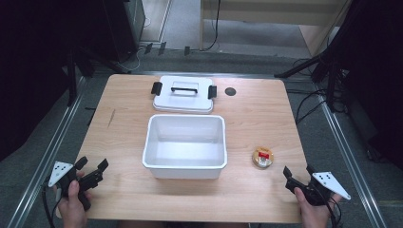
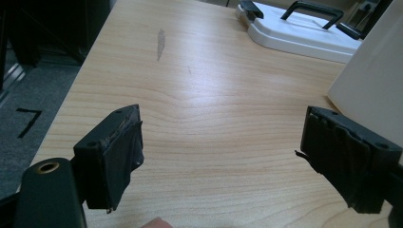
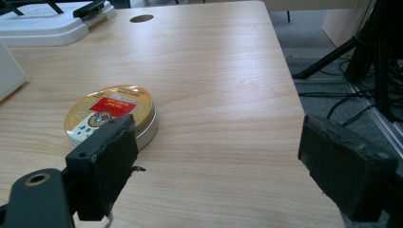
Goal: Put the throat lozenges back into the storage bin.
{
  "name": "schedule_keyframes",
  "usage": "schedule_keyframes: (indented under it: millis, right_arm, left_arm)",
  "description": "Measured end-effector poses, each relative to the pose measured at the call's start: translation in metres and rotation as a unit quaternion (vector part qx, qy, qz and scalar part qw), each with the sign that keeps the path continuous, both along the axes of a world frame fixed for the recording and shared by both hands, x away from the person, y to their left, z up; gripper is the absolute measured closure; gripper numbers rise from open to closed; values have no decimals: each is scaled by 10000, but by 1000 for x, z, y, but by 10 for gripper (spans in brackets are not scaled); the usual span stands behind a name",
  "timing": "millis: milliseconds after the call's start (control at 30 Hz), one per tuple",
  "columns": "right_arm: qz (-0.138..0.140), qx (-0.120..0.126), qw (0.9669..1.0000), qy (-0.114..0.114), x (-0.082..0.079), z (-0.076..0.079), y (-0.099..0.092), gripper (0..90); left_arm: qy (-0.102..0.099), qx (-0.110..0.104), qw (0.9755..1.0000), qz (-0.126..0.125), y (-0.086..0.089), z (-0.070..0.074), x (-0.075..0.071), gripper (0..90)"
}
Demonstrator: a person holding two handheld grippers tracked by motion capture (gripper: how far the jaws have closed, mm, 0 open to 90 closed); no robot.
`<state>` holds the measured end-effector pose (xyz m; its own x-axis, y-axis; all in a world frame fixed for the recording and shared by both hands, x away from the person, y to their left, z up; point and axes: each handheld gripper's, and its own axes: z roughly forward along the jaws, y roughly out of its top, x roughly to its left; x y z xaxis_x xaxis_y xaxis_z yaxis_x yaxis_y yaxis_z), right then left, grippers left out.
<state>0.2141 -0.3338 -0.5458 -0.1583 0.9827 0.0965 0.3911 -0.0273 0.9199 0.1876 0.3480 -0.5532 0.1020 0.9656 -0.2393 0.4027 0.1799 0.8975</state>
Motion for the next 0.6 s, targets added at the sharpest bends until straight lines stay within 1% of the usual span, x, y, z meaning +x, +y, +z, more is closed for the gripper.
schedule_keyframes:
  millis: [100, 167, 233, 300, 333, 400, 467, 567, 600]
  right_arm:
    - [-61, -5, 9999, 93, 1, 0, 0, 131]
    - [-108, -70, 9997, 185, 2, 1, 0, 134]
    - [-159, -99, 9992, 350, 4, 2, 1, 135]
    - [-121, -163, 9985, 505, 6, 2, 3, 135]
    - [-86, -216, 9977, 629, 8, 3, 5, 135]
    - [-10, -451, 9956, 822, 11, 4, 10, 135]
    - [137, -691, 9922, 1030, 14, 7, 19, 134]
    - [325, -861, 9882, 1228, 19, 14, 28, 134]
    - [378, -931, 9863, 1309, 21, 16, 31, 134]
  left_arm:
    - [6, 15, 10000, -2, 0, 0, 0, 148]
    - [2, 58, 10000, 9, -1, 0, 0, 148]
    - [11, 76, 10000, 7, -1, 0, 0, 148]
    - [-5, 73, 10000, 17, -2, 0, 0, 148]
    - [-16, 68, 10000, 20, -2, 0, 0, 148]
    - [-25, 66, 10000, 19, -2, 0, -1, 149]
    - [-33, 86, 10000, 2, -2, 0, -1, 148]
    - [-3, 119, 9999, -12, -2, 0, -1, 148]
    - [-4, 125, 9999, -11, -3, 0, 0, 148]
